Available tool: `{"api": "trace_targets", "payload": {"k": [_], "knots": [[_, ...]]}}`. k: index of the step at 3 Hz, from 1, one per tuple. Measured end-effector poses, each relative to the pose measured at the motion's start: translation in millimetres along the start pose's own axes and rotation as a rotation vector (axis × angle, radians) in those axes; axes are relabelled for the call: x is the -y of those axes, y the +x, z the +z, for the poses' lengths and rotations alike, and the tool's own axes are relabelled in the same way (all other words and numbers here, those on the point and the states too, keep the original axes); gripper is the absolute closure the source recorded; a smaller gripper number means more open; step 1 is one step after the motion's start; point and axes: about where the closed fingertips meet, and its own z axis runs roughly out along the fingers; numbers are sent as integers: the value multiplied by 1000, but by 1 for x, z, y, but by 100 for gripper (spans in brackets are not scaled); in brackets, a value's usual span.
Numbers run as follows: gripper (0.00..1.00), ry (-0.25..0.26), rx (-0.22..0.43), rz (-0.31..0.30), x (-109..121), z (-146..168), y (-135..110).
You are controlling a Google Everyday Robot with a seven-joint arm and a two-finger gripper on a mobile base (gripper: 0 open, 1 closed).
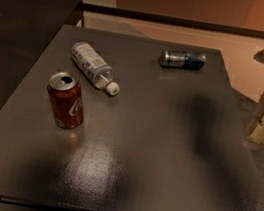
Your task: Place redbull can upright
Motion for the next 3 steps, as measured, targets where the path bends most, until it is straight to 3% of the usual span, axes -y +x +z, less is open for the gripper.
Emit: {"api": "trace_targets", "payload": {"k": [1,3], "knots": [[0,4,5,-1,5,0,-1],[0,17,70,-46,55,26,-23]]}}
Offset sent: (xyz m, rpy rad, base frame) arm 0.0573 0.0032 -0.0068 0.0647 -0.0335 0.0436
